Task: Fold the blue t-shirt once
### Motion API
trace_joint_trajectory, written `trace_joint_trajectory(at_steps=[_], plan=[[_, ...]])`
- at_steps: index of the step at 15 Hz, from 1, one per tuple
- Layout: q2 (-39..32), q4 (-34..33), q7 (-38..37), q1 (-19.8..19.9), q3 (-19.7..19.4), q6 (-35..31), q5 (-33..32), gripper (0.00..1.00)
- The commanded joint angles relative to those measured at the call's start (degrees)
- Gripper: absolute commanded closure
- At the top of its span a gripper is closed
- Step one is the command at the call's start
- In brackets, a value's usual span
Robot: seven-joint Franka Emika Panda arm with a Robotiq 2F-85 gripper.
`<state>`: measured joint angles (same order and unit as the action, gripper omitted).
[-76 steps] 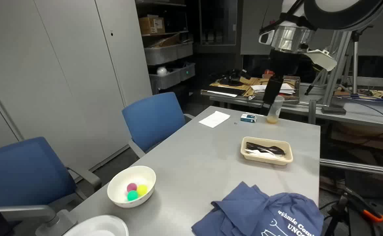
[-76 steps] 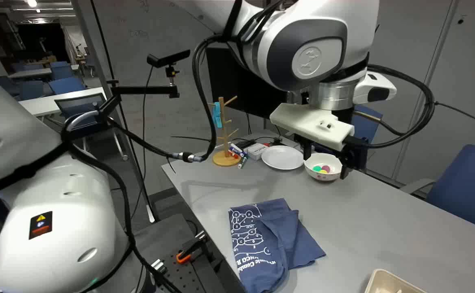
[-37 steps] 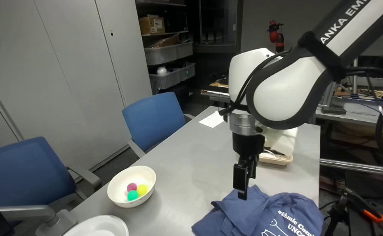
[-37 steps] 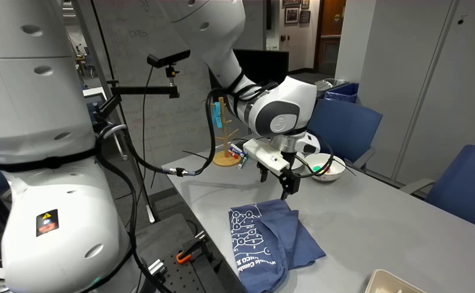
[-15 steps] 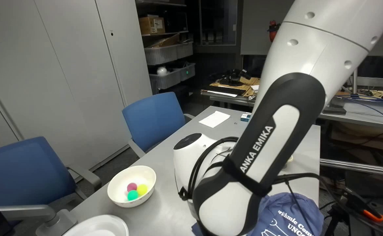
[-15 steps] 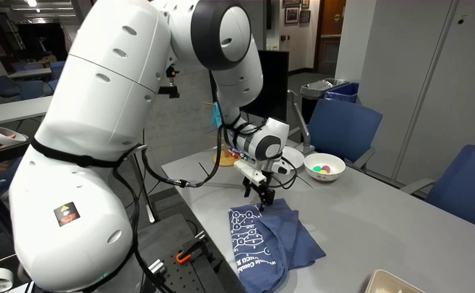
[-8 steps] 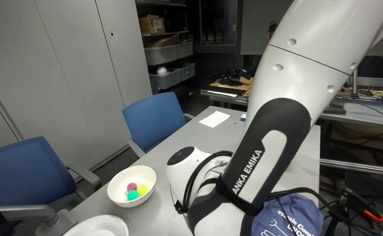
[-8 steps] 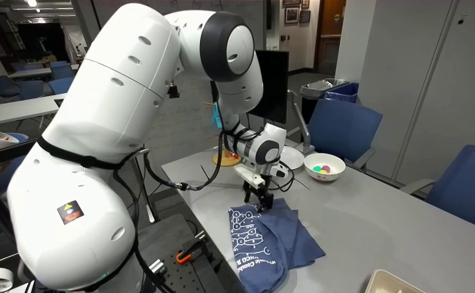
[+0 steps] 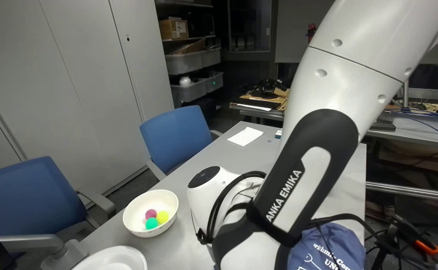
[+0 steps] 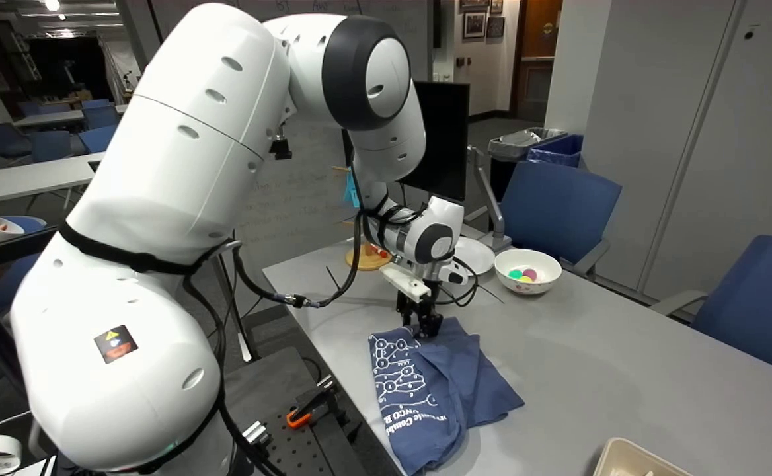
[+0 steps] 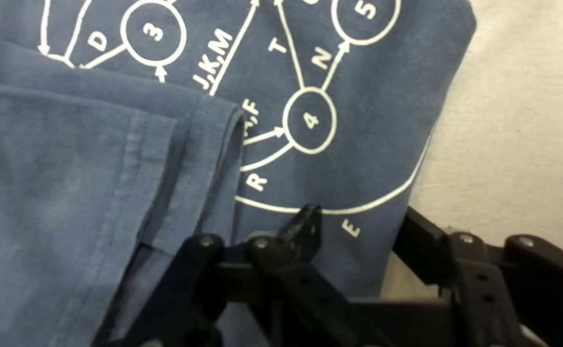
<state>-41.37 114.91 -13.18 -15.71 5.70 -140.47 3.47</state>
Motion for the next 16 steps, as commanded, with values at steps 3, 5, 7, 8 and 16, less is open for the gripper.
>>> trace_joint_trajectory(at_steps=[3, 5, 7, 8, 16], plan=[[-0.4, -1.1, 0.3, -0.1, 0.1, 0.8, -0.6, 1.00], [0.4, -1.1, 2.0, 0.7, 1.5, 1.3, 0.1, 1.00], [1.4, -1.2, 3.8, 1.5, 2.8, 1.6, 0.9, 1.00], [2.4, -1.2, 4.9, 2.0, 3.7, 1.8, 1.3, 1.00], [12.1, 0.9, 14.3, 6.6, 8.0, 4.5, 5.6, 1.00]])
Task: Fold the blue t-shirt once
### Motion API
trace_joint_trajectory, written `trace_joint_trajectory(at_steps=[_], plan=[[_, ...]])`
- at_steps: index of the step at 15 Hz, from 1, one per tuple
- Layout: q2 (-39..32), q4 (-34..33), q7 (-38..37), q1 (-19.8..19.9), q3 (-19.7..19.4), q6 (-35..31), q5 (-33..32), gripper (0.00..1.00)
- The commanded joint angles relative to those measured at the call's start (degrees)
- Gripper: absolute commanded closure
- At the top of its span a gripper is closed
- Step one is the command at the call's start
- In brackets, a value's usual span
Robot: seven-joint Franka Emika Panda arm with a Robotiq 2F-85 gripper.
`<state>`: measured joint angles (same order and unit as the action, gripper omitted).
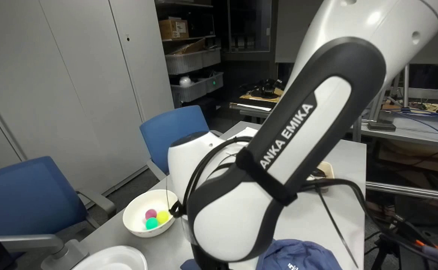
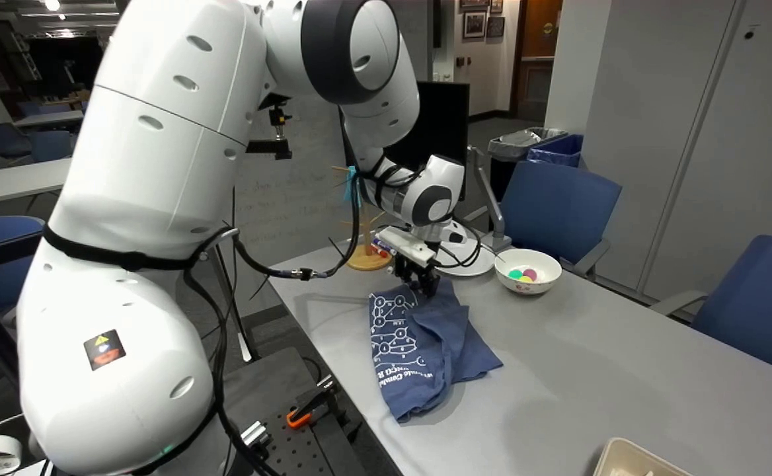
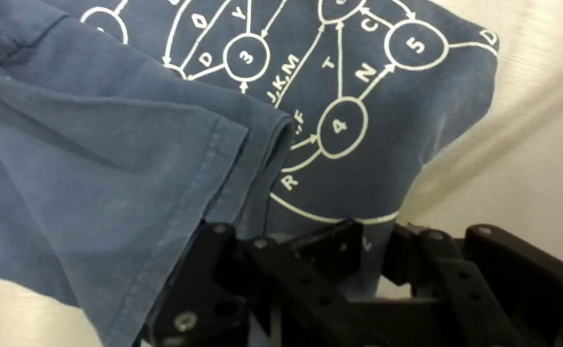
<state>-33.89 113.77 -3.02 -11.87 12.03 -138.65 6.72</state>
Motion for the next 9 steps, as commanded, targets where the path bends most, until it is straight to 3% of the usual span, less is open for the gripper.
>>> trace_joint_trajectory(at_steps=[1, 9], plan=[[6.0, 2.6, 4.9, 3.2, 1.7, 3.2, 2.9, 1.00], [22.0, 17.8, 4.2, 6.1, -2.1, 2.5, 2.6, 1.00]])
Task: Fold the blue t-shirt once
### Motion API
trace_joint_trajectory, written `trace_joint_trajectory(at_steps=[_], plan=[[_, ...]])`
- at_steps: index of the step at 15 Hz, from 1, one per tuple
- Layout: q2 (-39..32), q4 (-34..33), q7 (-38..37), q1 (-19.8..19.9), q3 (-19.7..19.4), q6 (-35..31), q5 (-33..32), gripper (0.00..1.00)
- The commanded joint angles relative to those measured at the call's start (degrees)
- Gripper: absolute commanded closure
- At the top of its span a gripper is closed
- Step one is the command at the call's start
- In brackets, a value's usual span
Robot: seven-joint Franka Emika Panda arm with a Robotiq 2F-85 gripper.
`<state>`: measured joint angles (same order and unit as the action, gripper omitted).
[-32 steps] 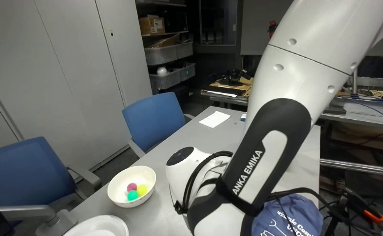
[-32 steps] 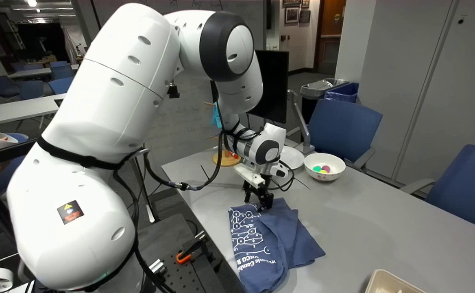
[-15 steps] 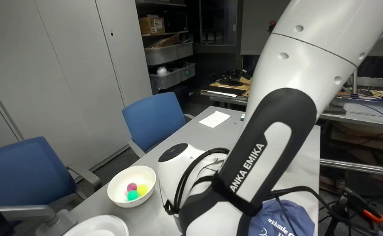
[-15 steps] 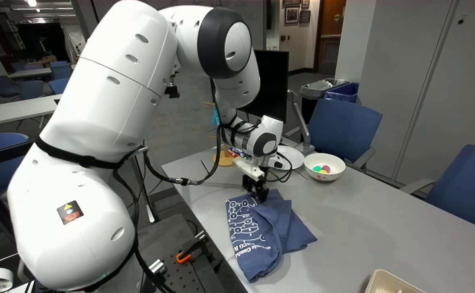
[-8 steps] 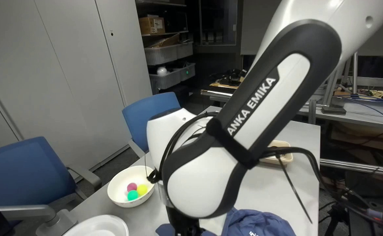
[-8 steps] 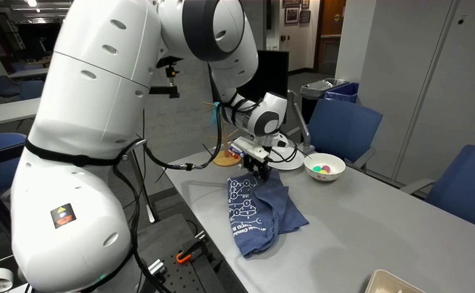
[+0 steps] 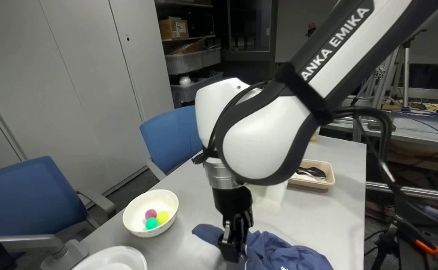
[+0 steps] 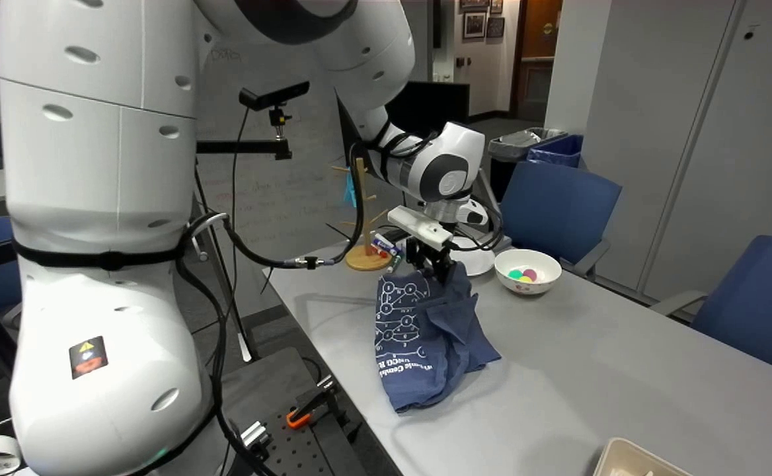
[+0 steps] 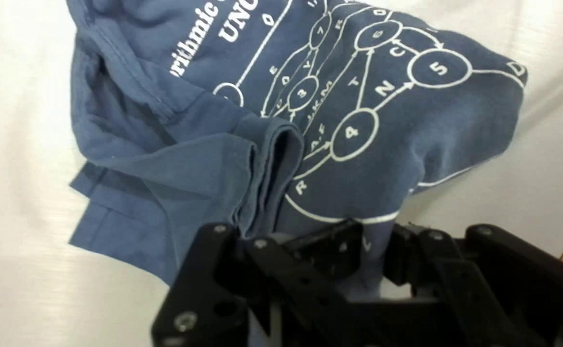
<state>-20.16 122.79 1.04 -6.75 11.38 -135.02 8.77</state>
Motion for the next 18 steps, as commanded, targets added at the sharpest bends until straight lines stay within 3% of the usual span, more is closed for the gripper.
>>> trace_joint_trajectory(at_steps=[1, 4, 7, 8, 9, 13, 18], plan=[[9.9, 11.0, -0.1, 1.3, -2.2, -1.2, 0.4, 1.00], [13.4, 18.1, -0.3, 2.2, -4.6, -3.5, 0.4, 1.00], [12.0, 23.0, -1.7, 2.7, -7.6, -10.0, -4.2, 1.00], [11.0, 23.9, -1.6, 2.8, -8.3, -12.2, -5.3, 0.75], [9.9, 24.4, -1.5, 2.9, -8.9, -14.0, -6.3, 0.74], [8.0, 25.8, -1.3, 2.7, -10.0, -18.0, -10.1, 0.44], [9.8, 25.6, -1.0, 3.0, -9.8, -15.8, -10.4, 0.07]])
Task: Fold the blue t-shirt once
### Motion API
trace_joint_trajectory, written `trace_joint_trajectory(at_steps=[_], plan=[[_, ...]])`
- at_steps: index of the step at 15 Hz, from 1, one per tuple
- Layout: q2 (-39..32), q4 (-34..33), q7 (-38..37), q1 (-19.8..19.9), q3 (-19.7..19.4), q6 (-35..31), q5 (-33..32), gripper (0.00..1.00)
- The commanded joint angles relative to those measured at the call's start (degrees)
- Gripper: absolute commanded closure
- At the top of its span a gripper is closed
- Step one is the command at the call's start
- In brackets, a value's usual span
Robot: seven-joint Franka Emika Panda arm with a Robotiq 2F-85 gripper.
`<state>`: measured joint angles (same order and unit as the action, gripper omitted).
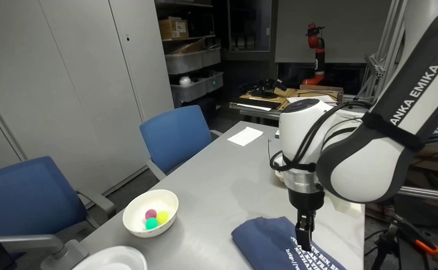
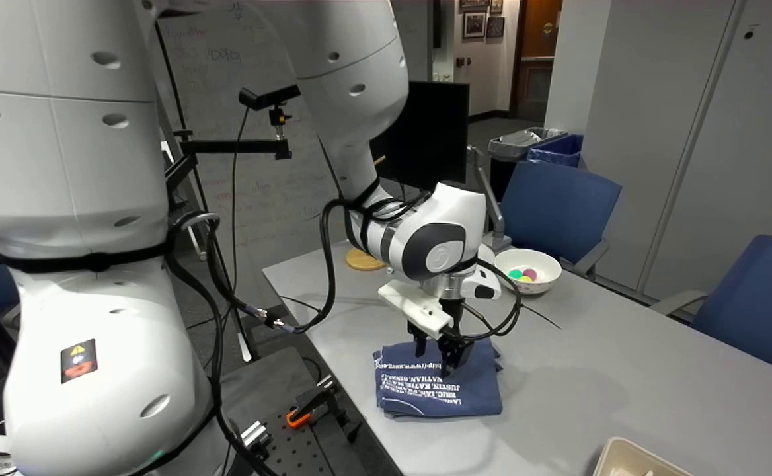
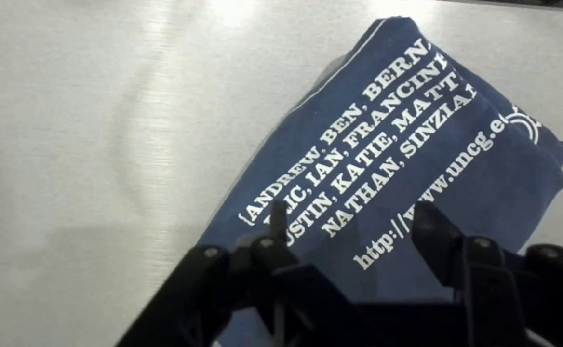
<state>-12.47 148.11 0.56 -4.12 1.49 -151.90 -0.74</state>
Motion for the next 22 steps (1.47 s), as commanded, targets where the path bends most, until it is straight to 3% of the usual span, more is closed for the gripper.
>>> trace_joint_trajectory(at_steps=[1, 12, 22], plan=[[3.2, -0.1, 0.5, 0.8, 0.7, 2.5, 0.6, 0.01], [19.6, -6.2, 5.6, -0.8, 3.4, 24.3, 8.4, 0.00], [35.6, -6.0, 2.9, -2.9, 4.6, 32.4, 6.2, 0.00]])
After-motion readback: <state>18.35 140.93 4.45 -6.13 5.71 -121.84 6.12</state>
